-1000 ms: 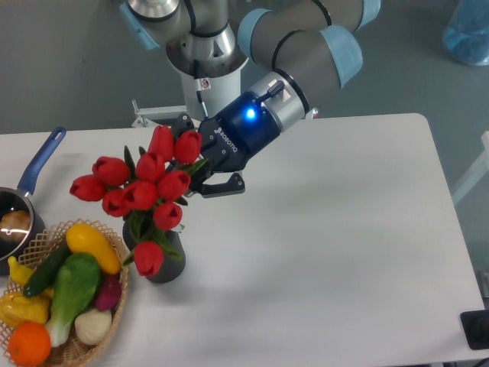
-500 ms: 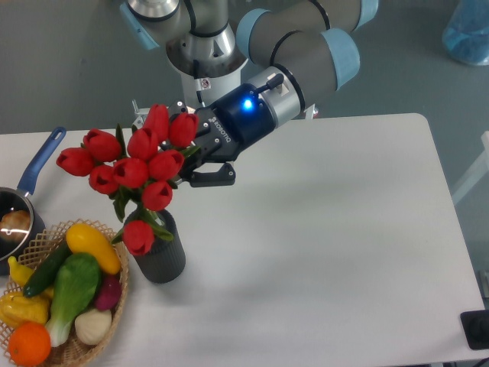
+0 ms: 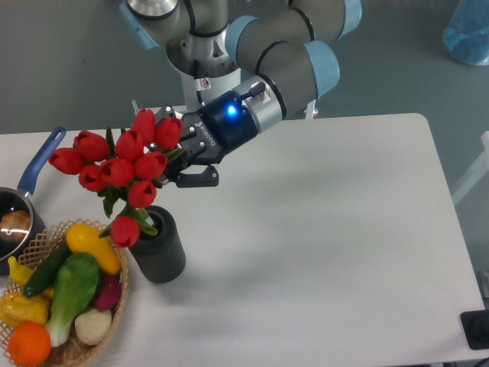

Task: Insert the flowers into the vase
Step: 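Lower the tulip stems down into the vase opening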

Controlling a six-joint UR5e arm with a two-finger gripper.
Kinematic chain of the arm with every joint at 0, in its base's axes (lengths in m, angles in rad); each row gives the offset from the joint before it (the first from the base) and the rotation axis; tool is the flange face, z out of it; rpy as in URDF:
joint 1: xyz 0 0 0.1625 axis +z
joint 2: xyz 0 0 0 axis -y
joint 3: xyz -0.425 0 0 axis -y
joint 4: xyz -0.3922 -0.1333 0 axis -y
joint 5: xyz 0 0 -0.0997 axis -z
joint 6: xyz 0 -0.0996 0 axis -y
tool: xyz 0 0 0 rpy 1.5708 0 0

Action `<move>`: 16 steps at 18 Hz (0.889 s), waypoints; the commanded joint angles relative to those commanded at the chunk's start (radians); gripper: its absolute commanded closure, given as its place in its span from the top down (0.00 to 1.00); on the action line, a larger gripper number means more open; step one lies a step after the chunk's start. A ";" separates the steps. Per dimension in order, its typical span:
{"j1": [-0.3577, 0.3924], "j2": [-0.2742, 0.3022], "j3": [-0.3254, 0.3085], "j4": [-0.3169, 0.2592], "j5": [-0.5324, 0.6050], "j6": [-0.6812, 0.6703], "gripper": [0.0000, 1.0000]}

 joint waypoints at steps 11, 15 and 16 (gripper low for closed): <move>-0.006 -0.029 -0.092 0.005 0.025 0.118 0.24; -0.032 -0.069 -0.095 0.012 0.121 0.137 0.25; -0.035 -0.075 -0.095 0.021 0.135 0.137 0.26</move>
